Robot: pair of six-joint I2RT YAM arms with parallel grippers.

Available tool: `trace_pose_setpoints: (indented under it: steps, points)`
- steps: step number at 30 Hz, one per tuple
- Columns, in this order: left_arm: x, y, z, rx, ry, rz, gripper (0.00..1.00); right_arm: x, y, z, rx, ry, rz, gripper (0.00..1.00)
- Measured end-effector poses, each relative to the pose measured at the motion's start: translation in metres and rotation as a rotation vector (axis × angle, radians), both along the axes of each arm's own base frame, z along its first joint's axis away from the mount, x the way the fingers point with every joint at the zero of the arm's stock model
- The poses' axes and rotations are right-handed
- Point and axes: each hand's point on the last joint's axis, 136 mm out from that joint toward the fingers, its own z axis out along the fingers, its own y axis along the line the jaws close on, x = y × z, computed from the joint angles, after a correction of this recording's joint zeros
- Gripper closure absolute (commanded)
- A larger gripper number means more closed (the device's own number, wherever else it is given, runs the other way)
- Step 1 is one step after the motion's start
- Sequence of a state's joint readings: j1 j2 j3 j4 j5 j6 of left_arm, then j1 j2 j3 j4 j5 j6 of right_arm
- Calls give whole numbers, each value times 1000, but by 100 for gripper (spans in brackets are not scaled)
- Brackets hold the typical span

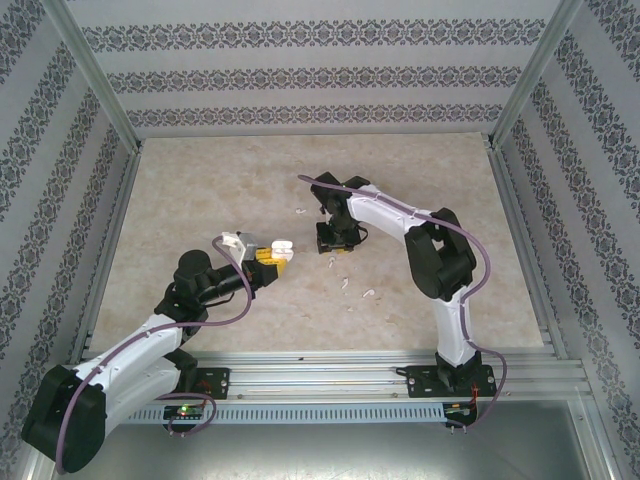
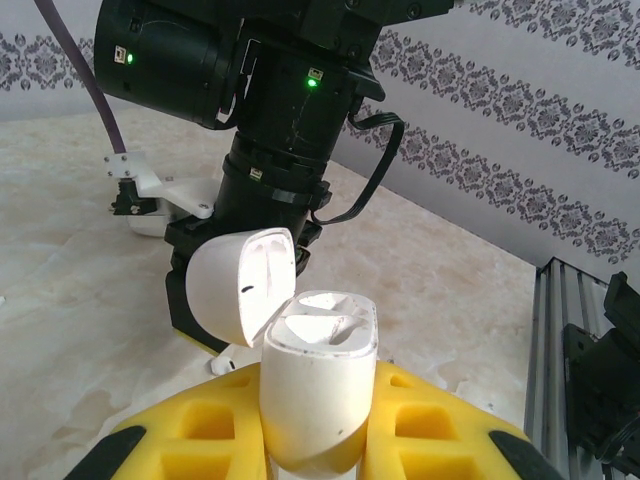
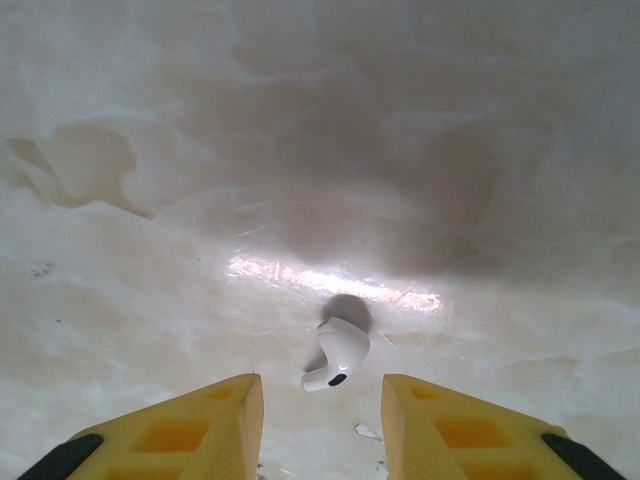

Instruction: Insert the wireless bluetooth earbuds into the charging case

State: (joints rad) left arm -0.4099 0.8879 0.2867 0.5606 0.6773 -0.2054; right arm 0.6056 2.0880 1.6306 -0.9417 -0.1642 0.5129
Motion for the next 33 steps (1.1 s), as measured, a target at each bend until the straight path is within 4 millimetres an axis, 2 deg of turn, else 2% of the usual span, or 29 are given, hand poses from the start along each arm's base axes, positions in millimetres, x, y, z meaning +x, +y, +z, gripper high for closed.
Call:
trace_pose_setpoints:
  steps: [7,13,18,33]
  points:
    - [-1,0,-1,4,4,-1,100,-4,-1,-7,-10,39,-49,63]
    - [-2,1,0,3,-1,-1,100,-7,0,-15,-7,69,-71,66]
    - [-3,1,1,2,-2,-4,100,-10,-1,-31,-30,108,-83,69]
    - [-4,1,3,0,-5,-5,100,-4,4,-28,-22,101,-76,91]
